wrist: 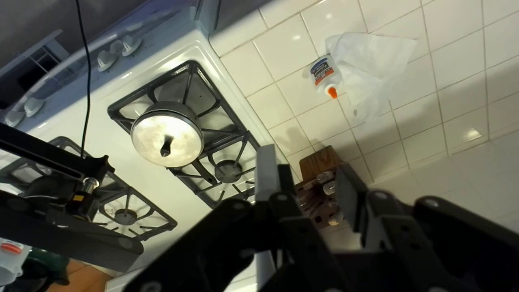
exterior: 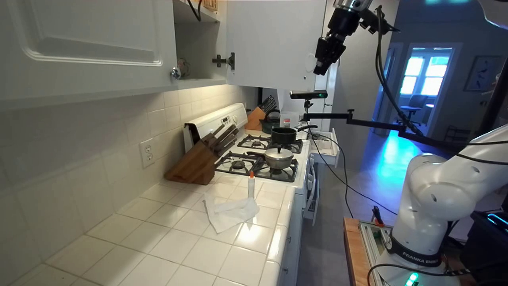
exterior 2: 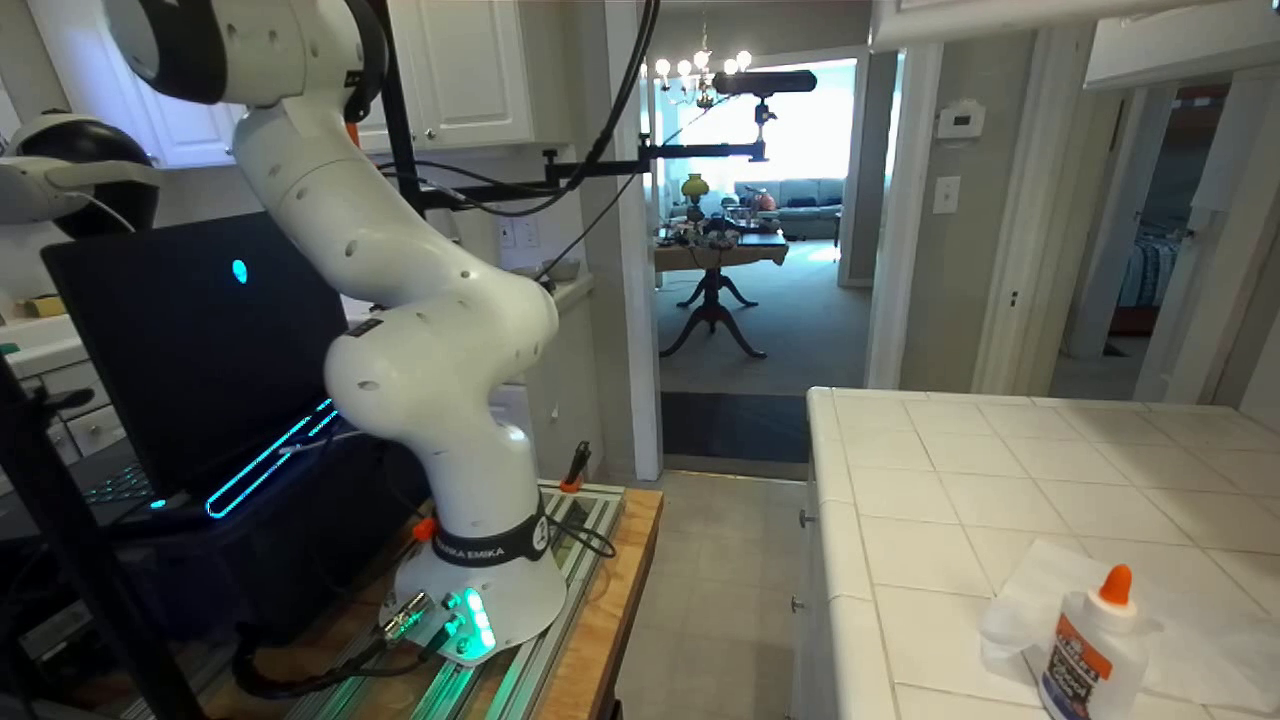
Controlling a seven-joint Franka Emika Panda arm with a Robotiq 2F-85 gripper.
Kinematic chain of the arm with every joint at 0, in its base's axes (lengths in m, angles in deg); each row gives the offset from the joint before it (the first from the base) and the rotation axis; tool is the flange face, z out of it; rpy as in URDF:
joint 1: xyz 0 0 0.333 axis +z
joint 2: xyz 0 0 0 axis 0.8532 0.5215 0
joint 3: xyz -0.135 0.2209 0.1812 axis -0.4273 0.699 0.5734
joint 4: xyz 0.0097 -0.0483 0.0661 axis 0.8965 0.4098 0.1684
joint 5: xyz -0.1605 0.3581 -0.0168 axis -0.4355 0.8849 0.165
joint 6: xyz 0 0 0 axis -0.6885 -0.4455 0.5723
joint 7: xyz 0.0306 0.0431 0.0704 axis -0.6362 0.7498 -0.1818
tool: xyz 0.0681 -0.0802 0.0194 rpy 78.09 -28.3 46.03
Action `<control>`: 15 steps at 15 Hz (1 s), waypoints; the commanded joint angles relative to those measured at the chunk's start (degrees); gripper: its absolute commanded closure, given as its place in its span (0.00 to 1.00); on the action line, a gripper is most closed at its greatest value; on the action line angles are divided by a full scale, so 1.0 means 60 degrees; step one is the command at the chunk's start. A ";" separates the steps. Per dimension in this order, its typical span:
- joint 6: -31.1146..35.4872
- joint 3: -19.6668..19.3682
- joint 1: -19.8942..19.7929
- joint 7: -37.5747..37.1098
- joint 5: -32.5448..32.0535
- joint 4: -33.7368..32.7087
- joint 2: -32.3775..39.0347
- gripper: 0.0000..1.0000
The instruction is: Open the right upper cabinet door.
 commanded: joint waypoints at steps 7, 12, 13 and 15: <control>-0.0192 0.0070 0.1074 0.0885 0.0542 -0.0271 0.0388 0.91; -0.0293 0.0015 0.1727 0.2081 0.0804 -0.0726 0.1067 0.91; -0.0342 0.0003 0.1818 0.2290 0.0836 -0.0852 0.1215 0.91; -0.0415 0.0016 0.1944 0.2621 0.0836 -0.1106 0.1493 0.80</control>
